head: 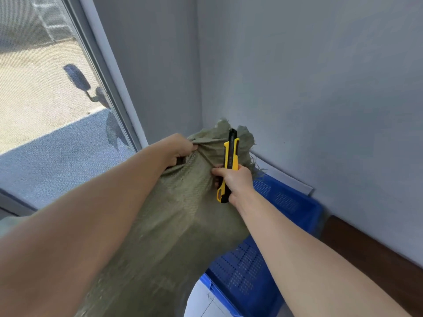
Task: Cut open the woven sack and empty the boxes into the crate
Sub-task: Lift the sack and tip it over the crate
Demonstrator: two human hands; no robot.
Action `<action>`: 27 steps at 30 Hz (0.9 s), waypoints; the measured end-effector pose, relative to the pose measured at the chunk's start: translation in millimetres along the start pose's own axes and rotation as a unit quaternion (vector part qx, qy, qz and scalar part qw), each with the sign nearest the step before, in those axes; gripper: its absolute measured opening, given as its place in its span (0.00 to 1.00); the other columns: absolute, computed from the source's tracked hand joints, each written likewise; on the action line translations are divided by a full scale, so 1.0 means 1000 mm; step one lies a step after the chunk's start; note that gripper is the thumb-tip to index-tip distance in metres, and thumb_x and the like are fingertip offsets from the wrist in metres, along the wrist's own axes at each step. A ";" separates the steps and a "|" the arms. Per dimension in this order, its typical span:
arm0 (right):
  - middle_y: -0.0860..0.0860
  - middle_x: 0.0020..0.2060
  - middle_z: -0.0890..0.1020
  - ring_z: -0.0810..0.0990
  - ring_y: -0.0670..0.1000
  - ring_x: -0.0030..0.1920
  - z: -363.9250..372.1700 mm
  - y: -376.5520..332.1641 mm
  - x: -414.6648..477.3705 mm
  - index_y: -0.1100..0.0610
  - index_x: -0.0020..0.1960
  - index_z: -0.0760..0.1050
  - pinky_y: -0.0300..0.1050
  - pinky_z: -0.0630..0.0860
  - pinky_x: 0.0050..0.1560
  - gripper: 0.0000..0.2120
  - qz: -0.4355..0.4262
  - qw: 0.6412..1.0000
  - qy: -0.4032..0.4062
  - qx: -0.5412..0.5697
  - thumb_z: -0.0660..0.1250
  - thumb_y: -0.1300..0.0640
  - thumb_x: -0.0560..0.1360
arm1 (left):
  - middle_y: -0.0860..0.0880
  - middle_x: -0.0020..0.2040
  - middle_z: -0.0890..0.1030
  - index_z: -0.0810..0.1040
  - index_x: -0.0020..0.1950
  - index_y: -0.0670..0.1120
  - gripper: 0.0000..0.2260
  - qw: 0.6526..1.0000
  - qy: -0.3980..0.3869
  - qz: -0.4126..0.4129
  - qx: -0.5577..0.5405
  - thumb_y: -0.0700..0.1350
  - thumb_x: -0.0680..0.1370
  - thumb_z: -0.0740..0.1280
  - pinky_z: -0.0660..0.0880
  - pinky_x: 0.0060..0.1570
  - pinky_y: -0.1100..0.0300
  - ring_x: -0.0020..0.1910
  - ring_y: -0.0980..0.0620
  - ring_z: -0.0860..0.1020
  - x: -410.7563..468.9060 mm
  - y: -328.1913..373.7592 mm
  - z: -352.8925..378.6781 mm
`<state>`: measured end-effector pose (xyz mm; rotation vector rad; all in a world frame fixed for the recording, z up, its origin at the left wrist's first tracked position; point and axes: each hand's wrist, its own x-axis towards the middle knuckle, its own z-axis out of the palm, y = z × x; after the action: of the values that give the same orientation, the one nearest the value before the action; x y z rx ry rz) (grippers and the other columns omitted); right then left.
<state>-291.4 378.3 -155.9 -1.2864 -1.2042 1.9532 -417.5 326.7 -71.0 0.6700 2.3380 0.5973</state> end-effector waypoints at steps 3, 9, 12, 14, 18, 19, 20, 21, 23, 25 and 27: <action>0.55 0.32 0.79 0.77 0.52 0.29 -0.009 -0.002 0.007 0.59 0.37 0.78 0.42 0.76 0.31 0.09 -0.013 0.999 0.050 -0.007 0.72 0.71 0.68 | 0.40 0.60 0.78 0.76 0.61 0.36 0.23 1.000 -0.020 0.021 0.001 0.53 0.76 0.69 0.74 0.62 0.50 0.59 0.41 0.77 0.008 -0.002 -0.005; 0.52 0.36 0.81 0.80 0.52 0.38 -0.025 -0.006 0.014 0.56 0.37 0.79 0.43 0.79 0.40 0.09 -0.047 0.995 0.082 -0.030 0.73 0.69 0.68 | 0.44 0.60 0.77 0.77 0.62 0.40 0.27 0.987 -0.111 0.007 0.116 0.60 0.73 0.68 0.73 0.55 0.55 0.56 0.45 0.76 0.017 -0.015 -0.030; 0.50 0.35 0.81 0.79 0.48 0.36 -0.019 -0.006 0.015 0.55 0.36 0.78 0.39 0.73 0.33 0.09 -0.052 0.994 0.089 -0.042 0.73 0.68 0.69 | 0.44 0.67 0.73 0.74 0.67 0.41 0.33 0.969 -0.121 -0.005 0.214 0.65 0.74 0.63 0.69 0.60 0.55 0.64 0.45 0.73 0.016 -0.031 -0.045; 0.49 0.34 0.80 0.79 0.46 0.35 -0.013 -0.005 0.016 0.55 0.36 0.78 0.38 0.72 0.31 0.09 -0.048 0.993 0.101 -0.044 0.73 0.68 0.69 | 0.45 0.68 0.73 0.75 0.66 0.43 0.37 0.965 -0.104 -0.002 0.242 0.70 0.70 0.61 0.69 0.62 0.53 0.65 0.45 0.73 0.017 -0.038 -0.055; 0.51 0.35 0.82 0.81 0.50 0.38 -0.011 0.000 0.026 0.56 0.38 0.80 0.42 0.79 0.40 0.08 -0.035 0.990 0.133 -0.028 0.73 0.68 0.68 | 0.48 0.62 0.78 0.79 0.61 0.47 0.51 0.976 -0.110 -0.006 0.186 0.80 0.49 0.64 0.73 0.62 0.48 0.59 0.45 0.78 0.017 -0.044 -0.077; 0.51 0.36 0.82 0.81 0.51 0.39 -0.012 0.000 0.028 0.56 0.38 0.80 0.45 0.79 0.42 0.08 -0.033 0.989 0.142 -0.029 0.73 0.68 0.68 | 0.49 0.59 0.80 0.79 0.59 0.48 0.53 0.977 -0.129 -0.007 0.167 0.79 0.44 0.66 0.73 0.62 0.43 0.58 0.46 0.78 0.015 -0.046 -0.084; 0.51 0.37 0.82 0.81 0.52 0.40 -0.014 0.000 0.031 0.55 0.38 0.79 0.46 0.79 0.44 0.08 -0.031 0.987 0.152 -0.035 0.73 0.67 0.68 | 0.50 0.58 0.81 0.80 0.58 0.49 0.52 0.976 -0.156 -0.002 0.155 0.78 0.41 0.69 0.72 0.62 0.39 0.58 0.47 0.78 0.014 -0.049 -0.090; 0.51 0.38 0.82 0.81 0.52 0.41 -0.015 0.000 0.033 0.55 0.38 0.79 0.46 0.79 0.45 0.08 -0.029 0.986 0.160 -0.039 0.73 0.67 0.69 | 0.51 0.57 0.81 0.80 0.58 0.50 0.51 0.971 -0.188 0.006 0.148 0.75 0.41 0.72 0.70 0.63 0.36 0.59 0.49 0.78 0.012 -0.051 -0.096; 0.51 0.39 0.82 0.81 0.52 0.41 -0.017 -0.002 0.036 0.54 0.38 0.78 0.45 0.78 0.44 0.08 -0.024 0.984 0.174 -0.040 0.73 0.66 0.69 | 0.53 0.56 0.83 0.81 0.56 0.51 0.46 0.961 -0.241 0.017 0.135 0.68 0.41 0.78 0.67 0.65 0.35 0.58 0.53 0.78 0.008 -0.057 -0.103; 0.51 0.38 0.82 0.80 0.51 0.39 -0.018 -0.004 0.040 0.55 0.38 0.78 0.44 0.77 0.40 0.08 -0.023 0.981 0.186 -0.039 0.73 0.66 0.69 | 0.53 0.55 0.83 0.81 0.54 0.52 0.43 0.960 -0.250 0.023 0.127 0.62 0.41 0.82 0.67 0.65 0.35 0.56 0.54 0.78 0.007 -0.061 -0.105; 0.52 0.40 0.82 0.81 0.51 0.39 -0.020 -0.004 0.042 0.56 0.41 0.80 0.43 0.76 0.38 0.06 -0.017 0.979 0.198 -0.043 0.73 0.66 0.69 | 0.51 0.55 0.83 0.81 0.52 0.51 0.37 0.968 -0.221 0.024 0.121 0.57 0.45 0.83 0.70 0.63 0.35 0.57 0.50 0.79 0.006 -0.059 -0.102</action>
<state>-291.5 420.8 -174.9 -1.5947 -1.1056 1.5351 -507.8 260.6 -35.3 0.8713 1.9909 0.1561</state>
